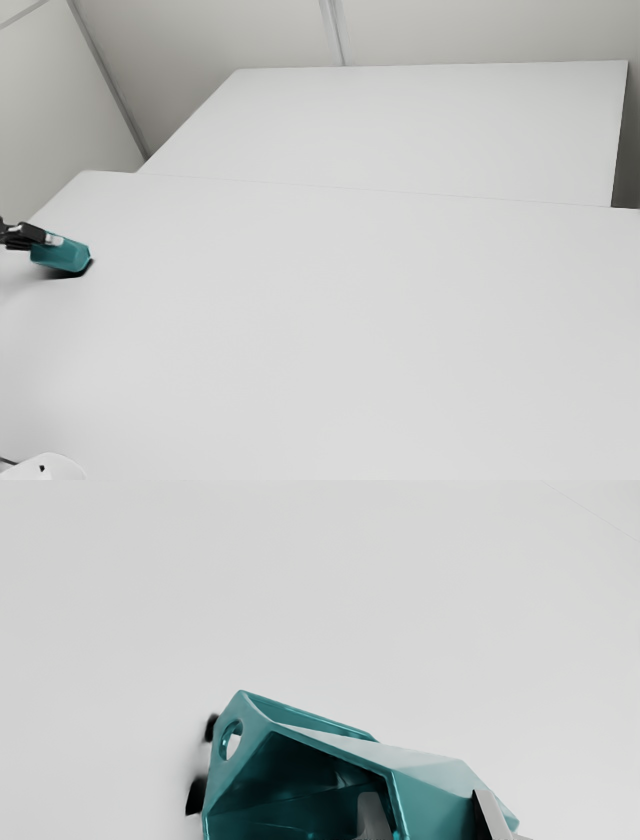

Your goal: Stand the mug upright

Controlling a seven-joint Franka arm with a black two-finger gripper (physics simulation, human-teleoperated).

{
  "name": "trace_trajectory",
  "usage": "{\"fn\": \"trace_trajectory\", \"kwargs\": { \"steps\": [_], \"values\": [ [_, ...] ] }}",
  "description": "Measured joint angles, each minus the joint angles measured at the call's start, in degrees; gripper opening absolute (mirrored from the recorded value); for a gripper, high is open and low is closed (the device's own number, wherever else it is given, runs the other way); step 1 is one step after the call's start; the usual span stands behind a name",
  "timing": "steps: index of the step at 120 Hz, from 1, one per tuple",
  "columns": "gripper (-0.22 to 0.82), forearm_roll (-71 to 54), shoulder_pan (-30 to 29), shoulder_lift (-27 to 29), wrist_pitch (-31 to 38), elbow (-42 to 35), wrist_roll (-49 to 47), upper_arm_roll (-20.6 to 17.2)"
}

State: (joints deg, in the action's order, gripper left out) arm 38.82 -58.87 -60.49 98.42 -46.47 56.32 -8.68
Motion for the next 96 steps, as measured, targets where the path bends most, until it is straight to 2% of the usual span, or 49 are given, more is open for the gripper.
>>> {"fn": "trace_trajectory", "kwargs": {
  "steps": [8,19,64,84,96],
  "values": [
    [-0.06,0.23,-0.01,0.01,0.04,0.03,-0.03,-0.3],
    [-0.14,0.96,0.05,0.01,-0.37,0.03,-0.01,-0.91],
    [-0.18,1.8,1.7,2.24,-1.09,0.01,-0.06,-6.7],
    [-0.18,0.81,7.78,9.23,-1.19,-3.41,-0.28,-6.06],
    [-0.18,-3.62,12.93,17.87,-0.85,-10.79,-1.19,-5.88]
  ]
}}
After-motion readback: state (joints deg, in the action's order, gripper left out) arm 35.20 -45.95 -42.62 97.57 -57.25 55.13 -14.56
